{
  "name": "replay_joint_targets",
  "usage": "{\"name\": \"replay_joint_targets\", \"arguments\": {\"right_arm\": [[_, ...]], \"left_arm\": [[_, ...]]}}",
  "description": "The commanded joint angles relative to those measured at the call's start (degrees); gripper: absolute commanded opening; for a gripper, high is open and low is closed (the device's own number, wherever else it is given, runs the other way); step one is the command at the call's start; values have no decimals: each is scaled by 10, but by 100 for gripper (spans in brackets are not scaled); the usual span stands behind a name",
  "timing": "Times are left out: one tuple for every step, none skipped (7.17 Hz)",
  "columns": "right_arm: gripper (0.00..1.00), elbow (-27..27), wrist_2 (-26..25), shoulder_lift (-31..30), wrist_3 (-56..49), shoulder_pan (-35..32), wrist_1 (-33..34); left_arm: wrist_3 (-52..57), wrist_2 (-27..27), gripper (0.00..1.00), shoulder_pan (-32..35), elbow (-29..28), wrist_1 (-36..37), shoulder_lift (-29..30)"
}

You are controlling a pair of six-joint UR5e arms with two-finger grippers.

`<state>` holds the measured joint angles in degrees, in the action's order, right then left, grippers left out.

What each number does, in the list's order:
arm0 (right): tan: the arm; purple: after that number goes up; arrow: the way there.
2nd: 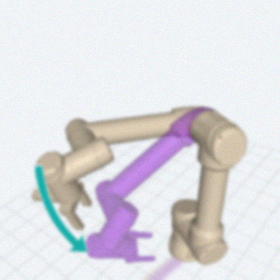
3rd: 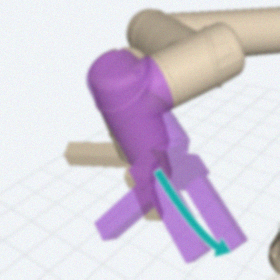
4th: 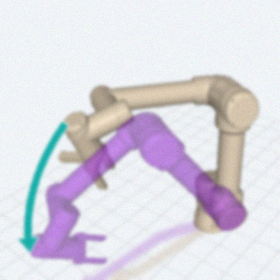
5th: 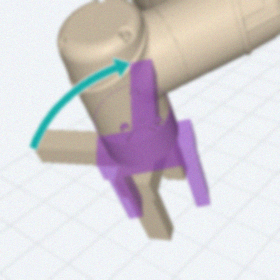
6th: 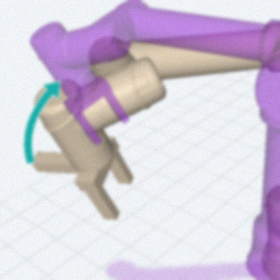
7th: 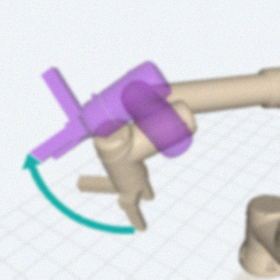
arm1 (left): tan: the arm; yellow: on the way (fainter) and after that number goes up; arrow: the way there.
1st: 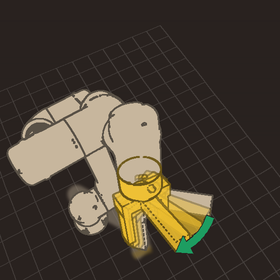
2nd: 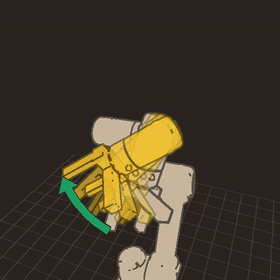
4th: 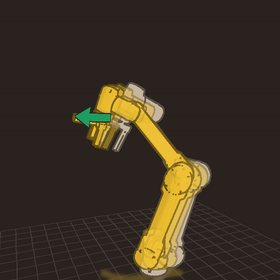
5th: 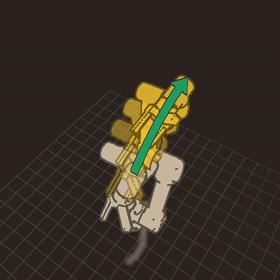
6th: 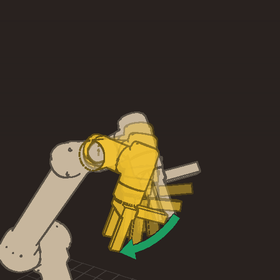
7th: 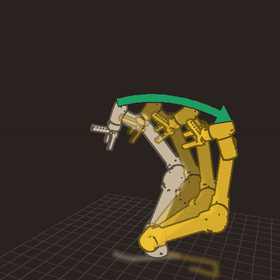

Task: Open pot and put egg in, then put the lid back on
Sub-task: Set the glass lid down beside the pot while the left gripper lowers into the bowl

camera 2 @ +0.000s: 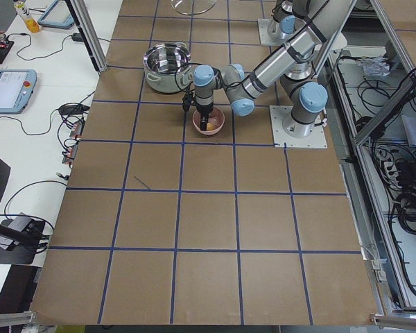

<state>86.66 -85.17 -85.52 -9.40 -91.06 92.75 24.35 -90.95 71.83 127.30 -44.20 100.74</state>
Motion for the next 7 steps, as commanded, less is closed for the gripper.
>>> {"name": "replay_joint_targets", "arguments": {"right_arm": [[19, -1, -1, -1, 1, 0, -6], [19, -1, -1, 0, 1, 0, -7], [19, -1, -1, 0, 1, 0, -7], [19, -1, -2, -1, 1, 0, -6], [19, -2, -2, -1, 2, -1, -6], [19, -2, -2, -1, 3, -1, -6], [20, -2, -2, -1, 3, 0, -7]], "left_arm": [[-2, -1, 100, 1, 1, -19, -5], [-2, 0, 100, 1, 0, -25, -5], [-4, 1, 100, 0, -6, -25, 2], [-5, 3, 100, 1, -3, -25, 6], [-4, 2, 99, 0, -2, -25, 5], [-6, 2, 94, 0, -3, -26, 5], [-6, 1, 82, 0, -3, -27, 5]]}}
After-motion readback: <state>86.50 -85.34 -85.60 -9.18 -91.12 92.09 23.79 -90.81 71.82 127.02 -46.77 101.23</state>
